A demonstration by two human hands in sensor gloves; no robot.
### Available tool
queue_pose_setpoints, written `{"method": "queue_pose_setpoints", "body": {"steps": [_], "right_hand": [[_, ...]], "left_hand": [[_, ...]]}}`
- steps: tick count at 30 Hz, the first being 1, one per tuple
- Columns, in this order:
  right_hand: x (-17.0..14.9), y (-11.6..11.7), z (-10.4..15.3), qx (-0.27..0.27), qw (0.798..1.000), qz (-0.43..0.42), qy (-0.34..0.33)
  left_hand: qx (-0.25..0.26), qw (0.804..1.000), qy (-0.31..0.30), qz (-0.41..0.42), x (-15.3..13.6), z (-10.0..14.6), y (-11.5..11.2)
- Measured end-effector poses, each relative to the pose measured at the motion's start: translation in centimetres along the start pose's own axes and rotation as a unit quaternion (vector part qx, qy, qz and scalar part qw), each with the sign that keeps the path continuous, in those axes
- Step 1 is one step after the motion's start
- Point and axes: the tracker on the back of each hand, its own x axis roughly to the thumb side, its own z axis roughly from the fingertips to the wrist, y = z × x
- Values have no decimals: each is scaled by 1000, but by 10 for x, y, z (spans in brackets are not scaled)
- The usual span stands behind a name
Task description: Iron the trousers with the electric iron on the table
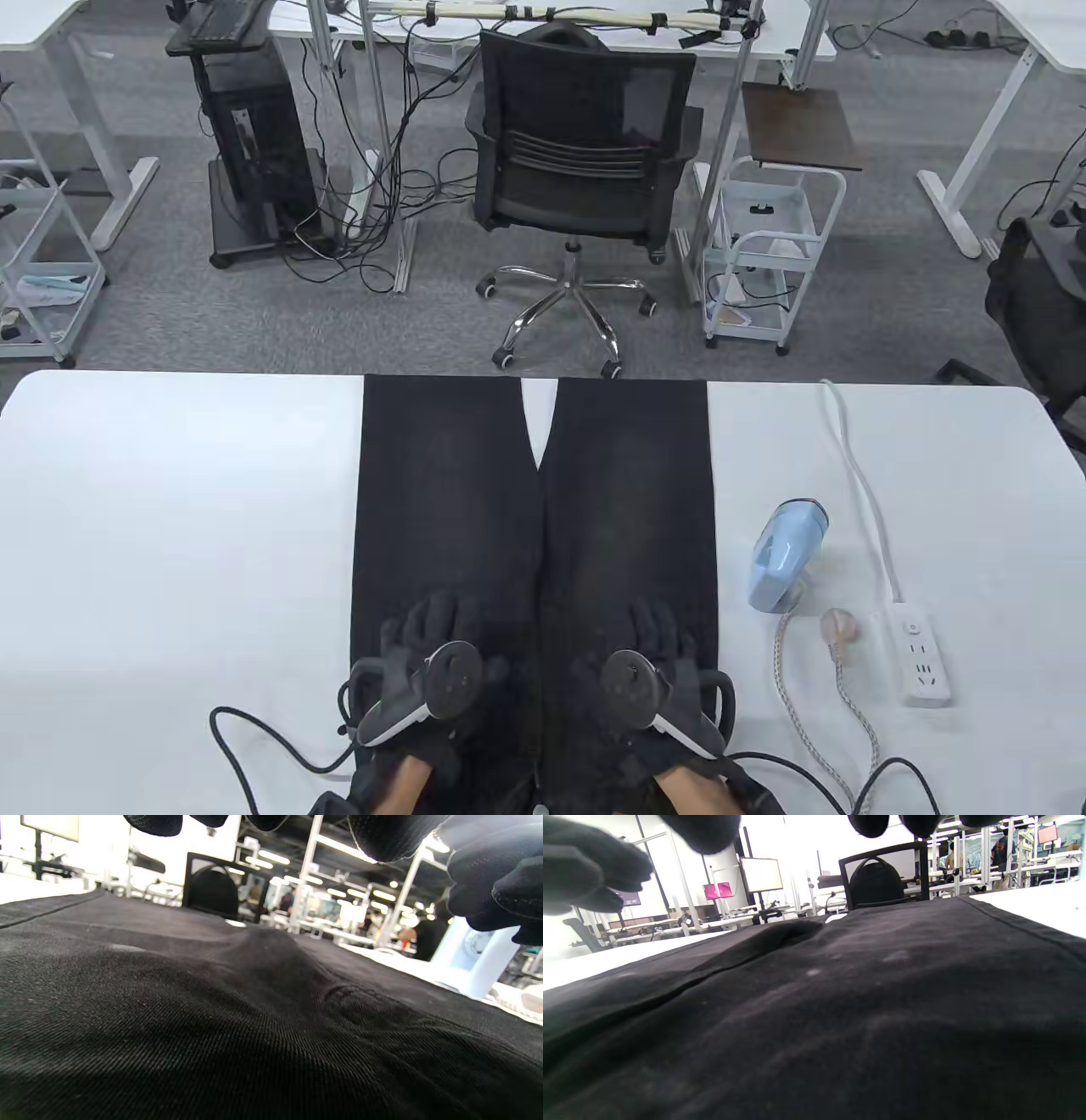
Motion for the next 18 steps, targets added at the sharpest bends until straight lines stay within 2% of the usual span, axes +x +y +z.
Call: {"method": "queue_pose_setpoints", "body": {"steps": [14, 16, 18], "right_hand": [[-1, 0, -1, 4, 1000, 2, 5], [2, -6, 1, -2, 1000, 0, 2], [4, -21, 5, -24, 1000, -15, -1]], "left_hand": [[-6, 1000, 3, -8, 1, 2, 0], [-4, 1000, 0, -3, 1, 2, 0], [-4, 1000, -4, 1, 2, 2, 1]]}}
